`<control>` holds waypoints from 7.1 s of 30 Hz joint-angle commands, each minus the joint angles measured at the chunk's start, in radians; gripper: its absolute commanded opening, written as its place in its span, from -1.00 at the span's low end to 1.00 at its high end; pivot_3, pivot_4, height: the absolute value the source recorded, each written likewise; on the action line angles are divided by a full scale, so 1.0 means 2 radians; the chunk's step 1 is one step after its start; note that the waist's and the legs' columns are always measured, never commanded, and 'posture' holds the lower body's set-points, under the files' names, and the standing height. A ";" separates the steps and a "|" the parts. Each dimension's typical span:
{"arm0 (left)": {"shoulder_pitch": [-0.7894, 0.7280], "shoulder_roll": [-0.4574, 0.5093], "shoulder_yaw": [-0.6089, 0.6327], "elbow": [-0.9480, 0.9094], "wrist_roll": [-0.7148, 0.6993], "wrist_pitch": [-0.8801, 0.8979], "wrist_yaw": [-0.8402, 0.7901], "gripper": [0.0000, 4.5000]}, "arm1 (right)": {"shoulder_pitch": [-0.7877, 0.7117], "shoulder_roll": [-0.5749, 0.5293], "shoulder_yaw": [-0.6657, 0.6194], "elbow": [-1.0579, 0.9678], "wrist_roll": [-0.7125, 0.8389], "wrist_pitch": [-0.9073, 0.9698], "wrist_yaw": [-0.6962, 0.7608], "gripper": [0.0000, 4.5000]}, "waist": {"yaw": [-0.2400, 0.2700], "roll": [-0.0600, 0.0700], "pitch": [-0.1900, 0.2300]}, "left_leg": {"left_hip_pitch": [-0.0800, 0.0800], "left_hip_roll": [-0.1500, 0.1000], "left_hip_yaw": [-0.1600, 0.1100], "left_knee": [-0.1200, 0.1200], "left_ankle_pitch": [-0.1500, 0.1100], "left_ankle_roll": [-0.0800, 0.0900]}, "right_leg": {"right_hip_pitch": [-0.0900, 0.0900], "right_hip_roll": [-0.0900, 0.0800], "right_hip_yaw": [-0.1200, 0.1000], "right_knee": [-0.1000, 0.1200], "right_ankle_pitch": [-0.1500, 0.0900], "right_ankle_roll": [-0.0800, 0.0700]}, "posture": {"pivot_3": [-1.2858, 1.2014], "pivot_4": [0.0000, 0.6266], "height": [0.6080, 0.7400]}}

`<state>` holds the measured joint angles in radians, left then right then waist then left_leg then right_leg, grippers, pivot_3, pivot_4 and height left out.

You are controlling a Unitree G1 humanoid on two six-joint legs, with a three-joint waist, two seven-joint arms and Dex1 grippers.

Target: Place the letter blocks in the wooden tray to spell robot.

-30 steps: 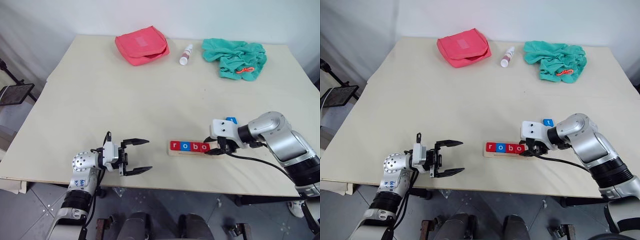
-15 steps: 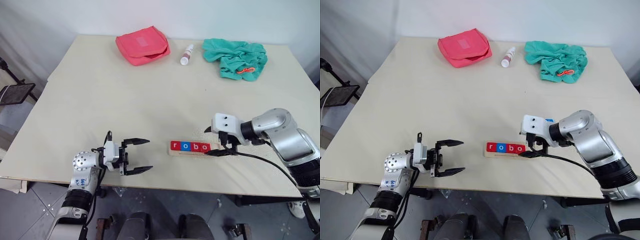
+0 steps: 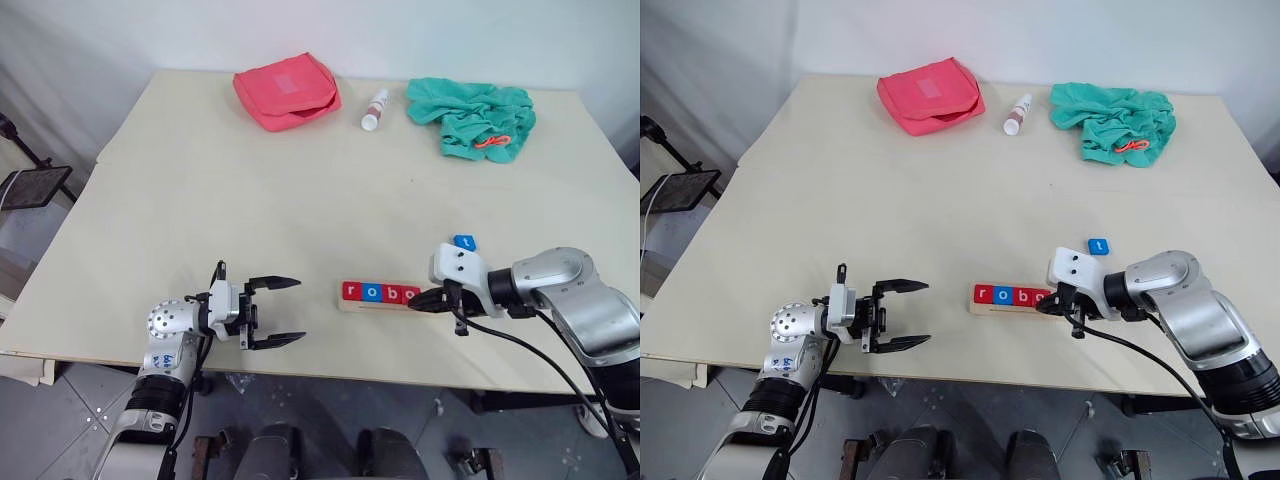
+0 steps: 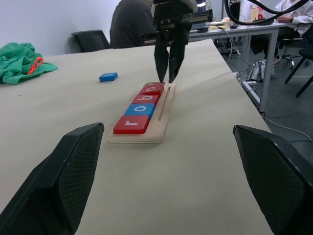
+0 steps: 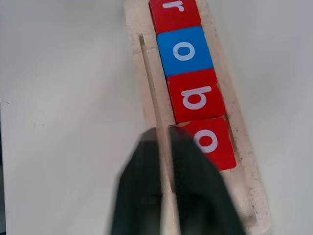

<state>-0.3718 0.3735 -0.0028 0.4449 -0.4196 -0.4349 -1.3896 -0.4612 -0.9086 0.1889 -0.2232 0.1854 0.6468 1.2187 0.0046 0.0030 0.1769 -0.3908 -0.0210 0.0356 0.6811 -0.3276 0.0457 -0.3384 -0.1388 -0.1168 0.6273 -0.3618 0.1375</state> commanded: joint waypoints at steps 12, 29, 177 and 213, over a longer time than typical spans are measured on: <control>-0.004 0.006 0.002 -0.005 0.000 0.004 -0.002 1.00 | -0.001 0.001 -0.020 -0.013 0.017 -0.005 -0.023 -0.96 | -0.002 0.000 0.000 | 0.000 0.000 0.000 0.000 0.000 0.000 | 0.000 0.000 0.000 0.000 0.000 0.000 | 0.03 -0.52 1.00; -0.037 0.012 0.004 0.041 -0.001 0.001 -0.033 1.00 | 0.174 0.049 -0.300 -0.053 0.102 0.030 -0.173 0.75 | 0.010 0.000 0.000 | 0.000 0.000 0.000 0.000 0.000 0.000 | 0.000 0.000 0.000 0.000 0.000 0.000 | 0.03 -0.52 1.00; -0.030 0.068 0.024 -0.032 -0.043 0.064 -0.066 1.00 | -0.023 -0.061 -0.027 0.084 0.005 -0.073 0.004 -0.35 | -0.002 0.000 0.000 | 0.000 0.000 0.000 0.000 -0.001 0.001 | 0.000 0.000 0.002 0.000 0.000 0.000 | 0.03 -0.52 1.00; -0.015 0.061 0.026 -0.045 -0.037 0.061 -0.049 1.00 | -0.058 -0.039 0.002 0.098 -0.029 -0.110 0.047 0.99 | -0.003 0.000 0.000 | 0.000 0.000 0.000 0.000 -0.001 0.001 | -0.001 0.000 0.001 0.000 0.000 0.000 | 0.03 -0.52 1.00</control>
<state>-0.3968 0.4979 0.0371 0.3704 -0.4915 -0.3046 -1.4927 -0.5802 -0.9731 0.2497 0.0162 0.1037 0.4094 1.3240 -0.0016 0.0021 0.1768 -0.3916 -0.0211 0.0364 0.6814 -0.3289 0.0475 -0.3397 -0.1386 -0.1153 0.6272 -0.3615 0.1382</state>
